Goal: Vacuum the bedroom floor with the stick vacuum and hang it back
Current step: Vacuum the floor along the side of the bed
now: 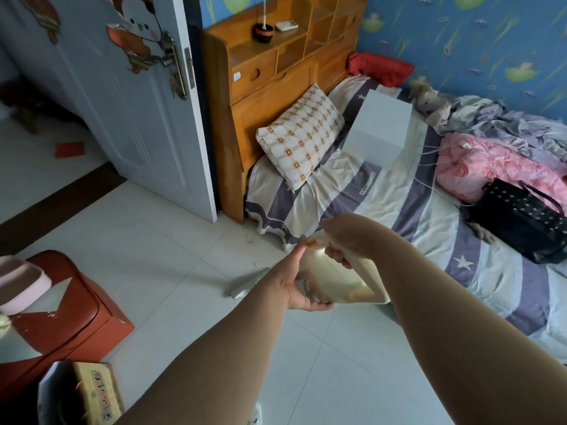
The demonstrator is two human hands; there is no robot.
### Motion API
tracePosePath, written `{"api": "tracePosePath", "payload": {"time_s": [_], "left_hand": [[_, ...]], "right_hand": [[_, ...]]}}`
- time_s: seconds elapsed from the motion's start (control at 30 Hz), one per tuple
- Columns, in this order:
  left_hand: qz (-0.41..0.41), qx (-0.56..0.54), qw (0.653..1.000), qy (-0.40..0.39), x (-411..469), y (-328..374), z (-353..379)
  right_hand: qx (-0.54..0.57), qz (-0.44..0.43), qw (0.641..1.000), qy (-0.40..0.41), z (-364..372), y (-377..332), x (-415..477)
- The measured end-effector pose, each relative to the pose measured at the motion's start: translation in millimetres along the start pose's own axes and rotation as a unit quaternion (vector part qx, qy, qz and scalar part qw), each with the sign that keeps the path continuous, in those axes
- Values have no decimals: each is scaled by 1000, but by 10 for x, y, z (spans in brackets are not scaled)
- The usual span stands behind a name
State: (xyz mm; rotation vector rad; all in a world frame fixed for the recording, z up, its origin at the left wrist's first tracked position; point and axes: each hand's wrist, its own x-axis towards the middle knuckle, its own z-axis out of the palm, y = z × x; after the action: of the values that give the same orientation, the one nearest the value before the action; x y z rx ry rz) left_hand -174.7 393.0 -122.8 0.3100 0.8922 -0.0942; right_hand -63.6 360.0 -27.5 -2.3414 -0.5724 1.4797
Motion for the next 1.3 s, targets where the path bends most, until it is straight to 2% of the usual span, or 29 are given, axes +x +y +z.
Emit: {"api": "tracePosePath", "payload": {"time_s": [0.1, 0.3, 0.5, 0.7, 0.83, 0.97, 1.23, 1.3], "left_hand": [[4, -2, 1000, -2, -117, 136, 23], [24, 10, 1000, -5, -286, 362, 104], [49, 16, 999, -1, -244, 462, 196], [38, -10, 999, 37, 4, 454, 204], [16, -24, 997, 66, 271, 454, 209], [0, -23, 997, 76, 468, 472, 283], [-11, -40, 993, 111, 800, 414, 453], [-4, -39, 992, 121, 855, 420, 480]], "right_hand": [[16, 2, 1000, 6, -35, -145, -21], [9, -65, 998, 14, -111, -380, -226], [27, -72, 996, 38, -222, -424, -265], [81, -74, 992, 54, -253, -288, 29], [124, -45, 990, 46, -298, -185, 266], [133, -28, 990, 31, -408, -90, 485], [135, -50, 987, 78, -616, 202, 950], [158, -51, 984, 58, -648, 242, 1002]]}}
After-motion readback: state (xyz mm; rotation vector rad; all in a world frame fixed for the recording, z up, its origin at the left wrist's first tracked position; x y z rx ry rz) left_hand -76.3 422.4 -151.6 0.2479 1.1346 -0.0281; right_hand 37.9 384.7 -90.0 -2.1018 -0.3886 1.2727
